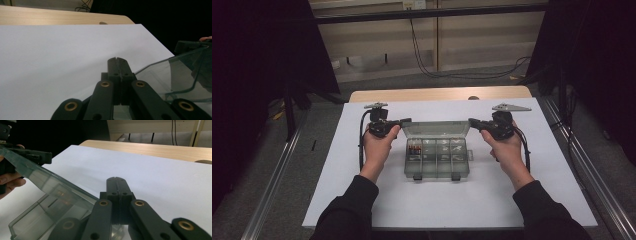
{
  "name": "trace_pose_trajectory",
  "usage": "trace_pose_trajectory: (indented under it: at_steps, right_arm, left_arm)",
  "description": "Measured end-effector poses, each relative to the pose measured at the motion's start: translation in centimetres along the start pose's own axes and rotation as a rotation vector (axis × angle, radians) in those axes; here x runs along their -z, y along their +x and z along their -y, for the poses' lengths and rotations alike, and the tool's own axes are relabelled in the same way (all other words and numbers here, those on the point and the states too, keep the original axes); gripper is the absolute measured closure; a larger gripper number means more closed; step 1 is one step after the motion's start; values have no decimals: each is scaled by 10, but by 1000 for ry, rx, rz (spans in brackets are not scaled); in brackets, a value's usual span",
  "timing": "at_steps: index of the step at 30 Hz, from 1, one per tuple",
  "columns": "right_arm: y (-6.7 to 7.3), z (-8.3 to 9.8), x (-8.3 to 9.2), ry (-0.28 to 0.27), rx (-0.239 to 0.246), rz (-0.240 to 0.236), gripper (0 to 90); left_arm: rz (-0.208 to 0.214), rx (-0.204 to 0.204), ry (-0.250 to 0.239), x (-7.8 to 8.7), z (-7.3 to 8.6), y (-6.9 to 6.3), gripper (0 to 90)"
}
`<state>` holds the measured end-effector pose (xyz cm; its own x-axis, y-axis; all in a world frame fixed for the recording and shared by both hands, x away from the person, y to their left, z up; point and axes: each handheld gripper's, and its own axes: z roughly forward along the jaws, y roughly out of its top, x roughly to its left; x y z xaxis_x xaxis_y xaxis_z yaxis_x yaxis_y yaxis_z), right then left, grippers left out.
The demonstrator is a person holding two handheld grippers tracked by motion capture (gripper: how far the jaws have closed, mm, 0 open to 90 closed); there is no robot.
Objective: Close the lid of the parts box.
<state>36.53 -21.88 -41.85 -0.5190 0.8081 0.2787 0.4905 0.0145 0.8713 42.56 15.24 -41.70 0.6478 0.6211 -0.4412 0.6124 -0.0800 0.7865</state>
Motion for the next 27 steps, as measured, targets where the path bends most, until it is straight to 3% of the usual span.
trace_pose_trajectory:
  at_steps: [4,13,16,20,27]
  right_arm:
    - [9,2,2,4,12,-2,900]
    - [23,6,11,0,42,-10,900]
    - [26,9,14,-1,44,-15,900]
    - [31,15,19,7,41,-21,900]
    - [35,27,27,0,39,-22,900]
  left_arm:
    - [-6,-36,4,6,2,-7,900]
    - [1,-66,-2,18,13,-20,900]
    - [-11,-106,-1,22,16,-26,900]
    - [-13,-126,-4,28,22,-32,900]
    - [-26,-111,-30,34,36,-38,900]
